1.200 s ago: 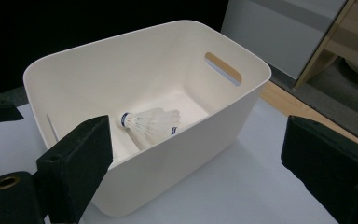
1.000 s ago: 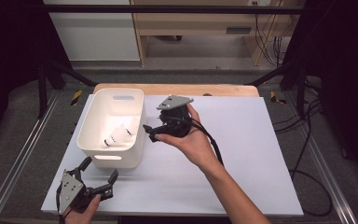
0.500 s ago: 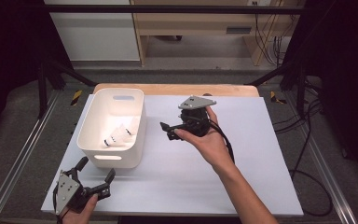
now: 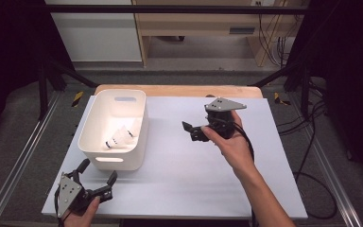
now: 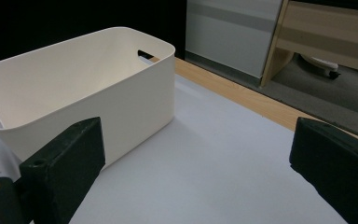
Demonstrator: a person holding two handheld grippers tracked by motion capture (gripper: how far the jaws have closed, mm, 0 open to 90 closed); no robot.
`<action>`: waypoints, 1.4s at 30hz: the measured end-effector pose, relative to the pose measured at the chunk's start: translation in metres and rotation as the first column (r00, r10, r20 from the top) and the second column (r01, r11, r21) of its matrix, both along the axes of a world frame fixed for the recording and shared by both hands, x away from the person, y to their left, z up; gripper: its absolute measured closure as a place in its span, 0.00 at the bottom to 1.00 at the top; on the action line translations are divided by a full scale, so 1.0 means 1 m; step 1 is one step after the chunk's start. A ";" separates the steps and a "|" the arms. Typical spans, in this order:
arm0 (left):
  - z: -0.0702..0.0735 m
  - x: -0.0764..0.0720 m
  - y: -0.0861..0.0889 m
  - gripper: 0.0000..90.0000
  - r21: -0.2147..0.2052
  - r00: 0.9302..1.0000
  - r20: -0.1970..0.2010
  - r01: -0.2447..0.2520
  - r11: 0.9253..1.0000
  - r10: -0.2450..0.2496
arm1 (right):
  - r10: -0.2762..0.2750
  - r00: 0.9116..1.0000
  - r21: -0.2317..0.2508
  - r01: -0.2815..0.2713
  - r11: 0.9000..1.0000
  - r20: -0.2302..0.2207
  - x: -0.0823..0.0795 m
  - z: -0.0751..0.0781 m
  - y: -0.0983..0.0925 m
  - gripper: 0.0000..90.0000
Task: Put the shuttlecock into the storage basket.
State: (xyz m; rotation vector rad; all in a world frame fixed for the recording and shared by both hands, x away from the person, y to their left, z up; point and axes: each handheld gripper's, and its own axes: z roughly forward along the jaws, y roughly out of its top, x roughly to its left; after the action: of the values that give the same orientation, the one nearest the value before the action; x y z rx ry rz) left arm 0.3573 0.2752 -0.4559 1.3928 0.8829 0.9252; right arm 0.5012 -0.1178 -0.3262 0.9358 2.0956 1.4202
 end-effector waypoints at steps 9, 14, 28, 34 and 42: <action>0.000 0.000 -0.002 0.01 0.008 1.000 0.001 0.012 1.000 -0.012 | -0.038 0.999 0.012 0.038 0.999 0.022 -0.004 -0.004 -0.027 0.04; -0.001 -0.001 -0.001 0.01 0.002 1.000 -0.001 0.013 1.000 -0.013 | -0.079 0.996 0.036 0.078 0.996 0.031 -0.008 -0.011 -0.042 0.04; -0.002 0.001 0.007 0.01 -0.010 1.000 -0.022 -0.013 1.000 0.013 | -0.158 0.986 0.093 0.154 0.984 0.043 -0.022 -0.023 -0.095 0.04; -0.001 0.000 0.011 0.01 -0.024 1.000 -0.027 -0.011 1.000 0.010 | -0.186 0.982 0.112 0.182 0.977 0.028 -0.029 -0.031 -0.115 0.04; -0.003 0.002 0.014 0.01 -0.029 0.999 -0.039 -0.011 1.000 0.010 | -0.205 0.979 0.110 0.204 0.973 0.001 -0.037 -0.045 -0.131 0.04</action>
State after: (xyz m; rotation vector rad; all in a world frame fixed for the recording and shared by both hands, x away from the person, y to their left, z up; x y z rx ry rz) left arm 0.3597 0.2890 -0.4592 1.3864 0.9300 0.8927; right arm 0.4643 -0.2489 -0.3710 1.1471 1.8668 1.4404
